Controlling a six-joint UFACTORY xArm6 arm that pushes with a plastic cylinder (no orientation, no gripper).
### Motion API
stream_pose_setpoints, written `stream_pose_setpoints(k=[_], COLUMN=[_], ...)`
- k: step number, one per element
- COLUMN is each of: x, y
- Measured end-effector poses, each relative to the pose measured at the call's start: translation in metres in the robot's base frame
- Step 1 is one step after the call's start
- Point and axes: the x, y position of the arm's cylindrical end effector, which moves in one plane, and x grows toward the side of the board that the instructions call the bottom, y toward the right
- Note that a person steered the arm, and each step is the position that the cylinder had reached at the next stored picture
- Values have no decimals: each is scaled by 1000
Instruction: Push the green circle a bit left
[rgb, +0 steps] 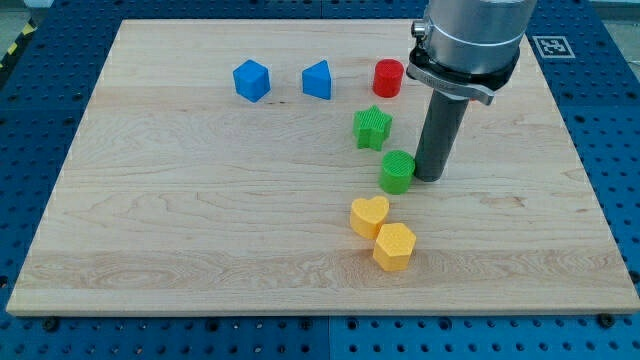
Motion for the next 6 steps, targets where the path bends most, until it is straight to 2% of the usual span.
stream_pose_setpoints(k=[3,6], x=[18,17], y=[17,-9])
